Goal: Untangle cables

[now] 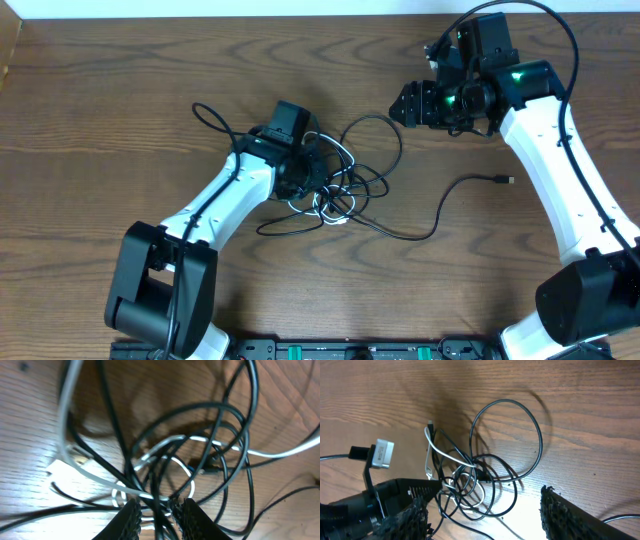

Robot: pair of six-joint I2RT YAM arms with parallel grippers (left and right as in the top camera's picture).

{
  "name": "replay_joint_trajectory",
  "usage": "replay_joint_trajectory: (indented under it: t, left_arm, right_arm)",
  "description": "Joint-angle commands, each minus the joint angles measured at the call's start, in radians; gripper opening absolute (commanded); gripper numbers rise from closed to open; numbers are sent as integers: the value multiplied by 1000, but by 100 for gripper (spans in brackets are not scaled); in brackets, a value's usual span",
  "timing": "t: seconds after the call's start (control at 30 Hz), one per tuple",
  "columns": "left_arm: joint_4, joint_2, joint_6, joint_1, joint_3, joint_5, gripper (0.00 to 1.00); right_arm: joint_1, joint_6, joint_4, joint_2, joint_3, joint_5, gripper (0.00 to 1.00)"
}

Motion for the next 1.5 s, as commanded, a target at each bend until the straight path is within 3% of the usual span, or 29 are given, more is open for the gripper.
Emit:
replay_joint_trajectory:
  t: [0.0, 0.23, 0.3, 0.5, 0.67, 0.83, 1.07, 1.37, 1.47]
  left_arm:
    - [5, 5, -15, -3, 9, 11, 28]
    - [5, 5, -15, -3, 9, 3, 20]
    - [5, 5, -15, -3, 9, -1, 8]
    - [9, 5, -14, -3, 9, -55, 8]
    - [49, -4, -13, 0, 13, -56, 8]
    - [61, -56, 9, 0, 47, -56, 7]
    - [114, -138, 5, 3, 60, -57, 8]
    - [170, -142, -225, 88, 60, -60, 8]
    - [192, -142, -247, 91, 60, -56, 7]
  right_arm:
    - [-5, -20, -4, 8, -7, 5, 69]
    - [-5, -27, -19, 8, -7, 5, 69]
    - [-4, -27, -21, 8, -7, 5, 69]
    - [-2, -28, -25, 8, -7, 3, 69]
    - [11, -121, -27, 8, -7, -102, 68]
    - [77, -185, -32, 8, -10, -134, 68]
    - [179, -161, -31, 8, -16, -122, 66]
    - [217, -113, -7, 8, -38, -75, 64]
    - [225, -121, 7, 8, -40, -72, 64]
